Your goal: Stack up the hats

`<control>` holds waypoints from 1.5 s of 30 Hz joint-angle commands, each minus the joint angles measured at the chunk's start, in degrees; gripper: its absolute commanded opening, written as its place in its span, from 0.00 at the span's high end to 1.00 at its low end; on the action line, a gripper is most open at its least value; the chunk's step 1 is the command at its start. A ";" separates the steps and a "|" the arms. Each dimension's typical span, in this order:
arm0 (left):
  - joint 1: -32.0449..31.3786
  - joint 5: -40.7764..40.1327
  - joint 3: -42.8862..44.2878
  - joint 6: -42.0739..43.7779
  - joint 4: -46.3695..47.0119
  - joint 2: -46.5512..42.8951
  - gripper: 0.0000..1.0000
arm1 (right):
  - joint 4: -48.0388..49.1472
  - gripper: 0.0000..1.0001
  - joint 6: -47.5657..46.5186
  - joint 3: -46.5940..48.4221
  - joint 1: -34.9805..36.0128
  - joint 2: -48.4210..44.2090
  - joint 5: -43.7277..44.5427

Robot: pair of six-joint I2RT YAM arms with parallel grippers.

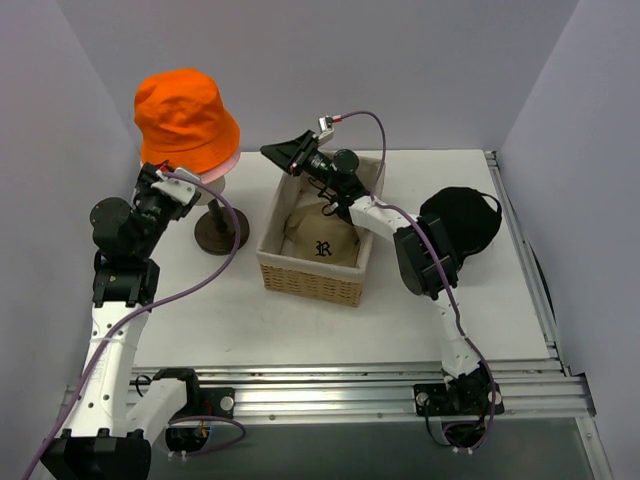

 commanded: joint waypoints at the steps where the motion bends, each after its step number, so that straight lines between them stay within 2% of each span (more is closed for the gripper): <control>1: -0.24 0.08 -0.04 1.80 1.56 -0.92 0.39 | 5.80 0.82 0.37 -0.17 -0.70 -5.30 -1.43; 8: -0.24 -0.63 -0.48 4.70 0.16 -1.71 0.36 | 6.86 0.82 1.25 -0.70 -1.14 -5.30 -1.70; 33: -0.32 -1.76 -0.92 6.02 -1.60 -0.83 0.37 | 9.32 0.82 3.53 -0.78 -1.93 -4.86 -2.58; 40: -0.32 -2.56 0.05 6.20 0.24 1.54 0.41 | 9.93 0.82 3.80 -1.66 -2.37 -5.12 -2.75; 45: -0.24 -2.64 -0.04 6.29 0.51 1.99 0.48 | 10.37 0.82 3.80 -1.93 -2.73 -5.12 -2.75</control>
